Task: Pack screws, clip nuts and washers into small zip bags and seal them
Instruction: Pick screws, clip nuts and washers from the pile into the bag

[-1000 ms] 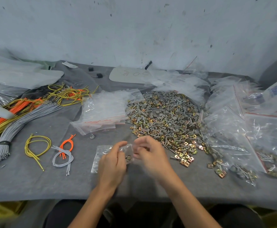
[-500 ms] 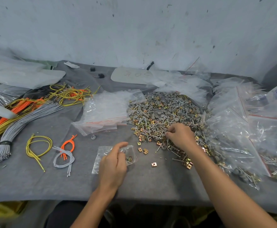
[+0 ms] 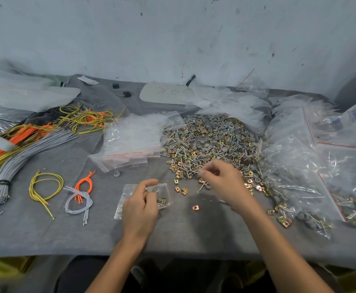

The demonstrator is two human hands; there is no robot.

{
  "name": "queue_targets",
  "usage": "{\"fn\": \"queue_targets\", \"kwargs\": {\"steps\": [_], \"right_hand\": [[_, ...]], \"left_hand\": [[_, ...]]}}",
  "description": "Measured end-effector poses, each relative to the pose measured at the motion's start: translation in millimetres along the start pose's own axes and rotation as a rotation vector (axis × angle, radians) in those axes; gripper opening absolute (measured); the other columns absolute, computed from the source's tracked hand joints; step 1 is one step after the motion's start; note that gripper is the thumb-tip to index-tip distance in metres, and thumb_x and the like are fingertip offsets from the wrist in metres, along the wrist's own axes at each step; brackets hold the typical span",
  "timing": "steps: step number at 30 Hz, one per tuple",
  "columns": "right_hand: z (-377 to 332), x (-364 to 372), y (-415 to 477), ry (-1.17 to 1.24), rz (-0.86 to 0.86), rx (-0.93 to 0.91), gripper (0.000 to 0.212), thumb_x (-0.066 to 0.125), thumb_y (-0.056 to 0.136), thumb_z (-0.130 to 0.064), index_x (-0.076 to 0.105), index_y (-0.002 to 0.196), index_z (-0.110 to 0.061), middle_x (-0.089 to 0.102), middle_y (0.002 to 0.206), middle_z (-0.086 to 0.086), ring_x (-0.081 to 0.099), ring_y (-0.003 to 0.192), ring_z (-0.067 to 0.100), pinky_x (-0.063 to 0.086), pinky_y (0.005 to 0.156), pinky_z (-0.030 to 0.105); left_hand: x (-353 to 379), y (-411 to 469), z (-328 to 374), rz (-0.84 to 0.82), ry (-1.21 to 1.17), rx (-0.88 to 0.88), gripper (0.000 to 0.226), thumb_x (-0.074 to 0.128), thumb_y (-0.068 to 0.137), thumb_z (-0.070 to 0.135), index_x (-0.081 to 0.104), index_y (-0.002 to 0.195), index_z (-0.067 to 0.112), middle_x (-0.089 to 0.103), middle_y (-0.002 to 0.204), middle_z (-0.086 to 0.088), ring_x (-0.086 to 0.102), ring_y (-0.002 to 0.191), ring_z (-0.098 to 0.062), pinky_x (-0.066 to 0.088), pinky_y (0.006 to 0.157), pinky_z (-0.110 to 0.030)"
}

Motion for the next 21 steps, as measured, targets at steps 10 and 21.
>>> {"fn": "queue_targets", "kwargs": {"steps": [10,21], "right_hand": [[-40,81,-42,-0.314,-0.101,-0.226,0.015,0.057,0.098,-0.036,0.069,0.103,-0.028,0.065,0.096,-0.008,0.059,0.092,0.014,0.048,0.077,0.035],[-34,78,-31,-0.334,-0.192,-0.262,0.019,0.06,0.095,-0.04,0.073,0.104,-0.032,0.071,0.091,-0.008,0.063,0.088,0.013,0.049,0.075,0.035]], "left_hand": [[-1,0,2,-0.006,0.029,0.011,0.041,0.034,0.081,0.034,0.065,0.108,0.035,0.063,0.063,0.017,0.056,0.056,-0.01,0.045,0.058,-0.04],[0,1,-2,-0.001,0.035,0.037,0.039,0.037,0.083,0.031,0.066,0.108,0.036,0.061,0.06,0.015,0.053,0.053,-0.008,0.041,0.054,-0.037]]}}
Point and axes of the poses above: each hand's wrist, its own y-axis towards the middle knuckle, its own x-axis out of the palm, z = x × y, the point moved 4 cm from there along y, towards the middle knuckle
